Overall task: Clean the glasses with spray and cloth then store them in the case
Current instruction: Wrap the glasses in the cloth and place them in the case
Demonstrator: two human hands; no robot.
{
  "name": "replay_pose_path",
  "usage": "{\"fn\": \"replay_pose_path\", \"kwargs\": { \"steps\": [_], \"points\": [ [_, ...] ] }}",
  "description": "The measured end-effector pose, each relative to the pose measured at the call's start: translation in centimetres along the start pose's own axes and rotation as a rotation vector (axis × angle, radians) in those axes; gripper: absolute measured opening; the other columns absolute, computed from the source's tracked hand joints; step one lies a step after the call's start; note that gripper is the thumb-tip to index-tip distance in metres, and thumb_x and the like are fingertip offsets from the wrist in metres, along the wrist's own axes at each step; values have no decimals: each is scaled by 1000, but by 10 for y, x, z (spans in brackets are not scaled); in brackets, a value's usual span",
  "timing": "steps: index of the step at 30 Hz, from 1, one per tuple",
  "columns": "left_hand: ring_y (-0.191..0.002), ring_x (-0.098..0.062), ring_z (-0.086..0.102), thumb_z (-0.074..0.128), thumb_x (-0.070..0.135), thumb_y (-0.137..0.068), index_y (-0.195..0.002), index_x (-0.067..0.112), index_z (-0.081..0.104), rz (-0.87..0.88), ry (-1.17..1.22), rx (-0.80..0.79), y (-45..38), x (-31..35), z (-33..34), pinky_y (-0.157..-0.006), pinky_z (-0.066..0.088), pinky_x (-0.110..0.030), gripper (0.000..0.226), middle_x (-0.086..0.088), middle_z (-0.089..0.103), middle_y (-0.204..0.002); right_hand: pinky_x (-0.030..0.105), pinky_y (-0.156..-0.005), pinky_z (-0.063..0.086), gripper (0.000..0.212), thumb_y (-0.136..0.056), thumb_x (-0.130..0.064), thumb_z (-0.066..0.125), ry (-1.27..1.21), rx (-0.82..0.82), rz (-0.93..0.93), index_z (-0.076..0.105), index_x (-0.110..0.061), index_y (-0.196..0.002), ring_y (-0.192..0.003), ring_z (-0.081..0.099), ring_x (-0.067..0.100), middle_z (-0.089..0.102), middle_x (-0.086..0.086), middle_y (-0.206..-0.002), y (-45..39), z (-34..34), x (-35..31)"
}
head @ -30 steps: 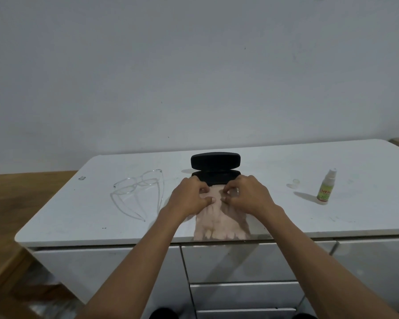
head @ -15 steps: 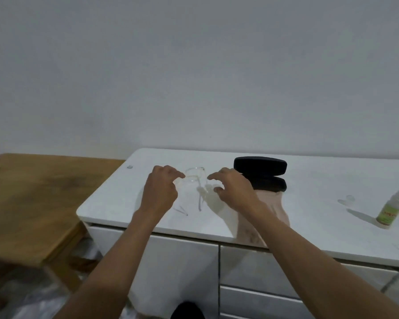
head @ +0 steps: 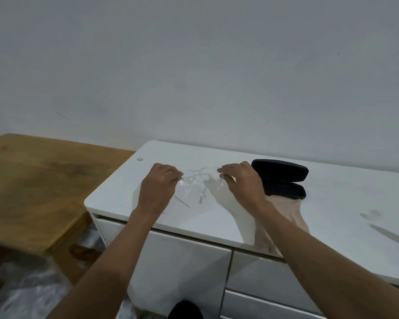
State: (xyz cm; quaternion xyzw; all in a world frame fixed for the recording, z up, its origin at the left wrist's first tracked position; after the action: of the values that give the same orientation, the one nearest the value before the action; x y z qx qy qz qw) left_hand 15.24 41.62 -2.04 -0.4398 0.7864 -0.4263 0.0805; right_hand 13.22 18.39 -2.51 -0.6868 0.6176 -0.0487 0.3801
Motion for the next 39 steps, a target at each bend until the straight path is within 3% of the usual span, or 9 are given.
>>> {"fn": "replay_pose_path", "kwargs": {
  "steps": [4, 7, 11, 15, 21, 28, 32, 39],
  "points": [
    [-89, -21, 66, 80, 10, -84, -99, 18, 82, -228, 180, 46, -10, -4, 0, -72, 55, -35, 17, -1, 77, -90, 33, -80, 50, 15, -95, -18, 67, -130, 102, 124, 79, -23, -102, -91, 65, 20, 79, -10, -92, -10, -28, 18],
    [-76, -14, 61, 81, 16, -84, -97, 22, 81, -346, 322, -8, -21, 8, 14, -71, 51, -33, 14, 1, 74, -86, 33, -85, 56, 11, -93, -22, 71, -237, 139, 212, 79, -20, -101, -85, 70, 13, 76, -8, -86, -9, -52, 35],
    [-78, -8, 73, 83, 12, -79, -87, 17, 81, -403, 548, -90, -29, 48, 35, -75, 54, -26, 10, 6, 77, -81, 25, -86, 55, 12, -93, -20, 71, -305, 208, 312, 78, -19, -102, -86, 72, 10, 75, -8, -86, 13, -94, 63],
    [-84, -9, 75, 83, 11, -80, -93, 11, 81, -420, 665, -213, -29, 90, 58, -83, 55, -20, 13, 0, 79, -89, 25, -78, 54, 10, -91, -19, 73, -256, 232, 363, 79, -19, -99, -76, 68, 5, 73, -8, -80, 46, -132, 93],
    [-78, -4, 71, 86, 12, -76, -89, 13, 83, -347, 635, -365, -23, 139, 79, -68, 47, -3, 14, 2, 77, -82, 19, -69, 50, 8, -92, -20, 73, -208, 258, 422, 79, -23, -96, -70, 66, 6, 70, -11, -74, 93, -166, 118],
    [-67, 8, 68, 88, 11, -73, -84, 17, 83, -326, 617, -427, -8, 149, 87, -68, 49, -7, 13, 11, 74, -73, 27, -74, 54, 9, -92, -21, 73, -205, 230, 440, 79, -20, -99, -71, 65, 8, 71, -9, -75, 115, -168, 124],
    [-76, -8, 73, 87, 12, -75, -85, 17, 83, -332, 582, -426, -2, 147, 89, -77, 56, -24, 12, 3, 77, -77, 33, -77, 58, 7, -91, -23, 73, -178, 175, 439, 79, -22, -96, -75, 69, 11, 74, -8, -79, 120, -158, 126],
    [-77, -17, 74, 86, 14, -75, -82, 23, 82, -348, 533, -404, -4, 140, 89, -81, 59, -36, 12, 2, 77, -76, 34, -75, 58, 8, -91, -25, 73, -202, 162, 459, 78, -24, -96, -72, 68, 10, 75, -7, -78, 122, -150, 127]
  ]
}}
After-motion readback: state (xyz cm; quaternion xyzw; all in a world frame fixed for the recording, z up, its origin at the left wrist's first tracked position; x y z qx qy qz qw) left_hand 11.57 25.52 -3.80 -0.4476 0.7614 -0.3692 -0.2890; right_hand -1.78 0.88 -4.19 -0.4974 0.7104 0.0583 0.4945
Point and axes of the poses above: each hand's wrist, its own y-axis away from the middle knuckle, its own z-axis out of the palm, x = y × z, the point moved 8 cm from there along -y, towards the middle knuckle
